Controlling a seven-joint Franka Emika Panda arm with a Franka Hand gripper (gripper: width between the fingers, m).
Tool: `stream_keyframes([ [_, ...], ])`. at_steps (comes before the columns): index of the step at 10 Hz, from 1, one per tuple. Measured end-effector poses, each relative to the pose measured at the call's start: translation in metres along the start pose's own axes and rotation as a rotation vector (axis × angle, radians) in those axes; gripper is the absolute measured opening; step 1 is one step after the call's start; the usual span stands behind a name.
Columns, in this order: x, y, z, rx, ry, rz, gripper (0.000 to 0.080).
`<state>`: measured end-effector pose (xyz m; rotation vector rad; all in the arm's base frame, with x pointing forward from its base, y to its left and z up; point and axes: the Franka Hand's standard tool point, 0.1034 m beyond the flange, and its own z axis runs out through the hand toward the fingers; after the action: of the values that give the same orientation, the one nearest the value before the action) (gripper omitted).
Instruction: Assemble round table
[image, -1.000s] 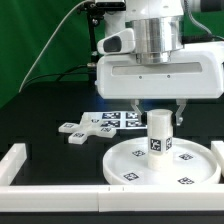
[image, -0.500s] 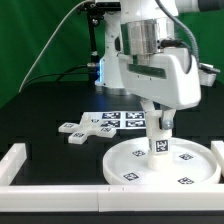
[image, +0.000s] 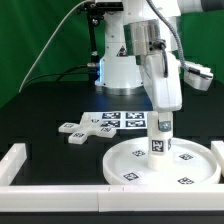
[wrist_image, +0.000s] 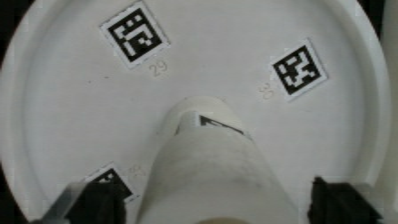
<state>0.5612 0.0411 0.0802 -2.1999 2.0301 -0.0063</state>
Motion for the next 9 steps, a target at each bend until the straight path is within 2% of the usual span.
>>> stream_keyframes([
  [1, 0.0, -0.0002, -0.0002, -0.003, 0.004, -0.131, 0.0596],
  [2, -0.0015, -0.0018, -0.0007, -0.008, 0.009, -0.326, 0.0596],
  [3, -0.0036, -0.0022, -0.0006, -0.01, 0.008, -0.488, 0.0639],
  [7, -0.0022, -0.0023, -0.0006, -0.018, 0.017, -0.77, 0.0649],
  [9, 0.0, -0.0036, 0.0007, -0.042, 0.044, -1.124, 0.0649],
])
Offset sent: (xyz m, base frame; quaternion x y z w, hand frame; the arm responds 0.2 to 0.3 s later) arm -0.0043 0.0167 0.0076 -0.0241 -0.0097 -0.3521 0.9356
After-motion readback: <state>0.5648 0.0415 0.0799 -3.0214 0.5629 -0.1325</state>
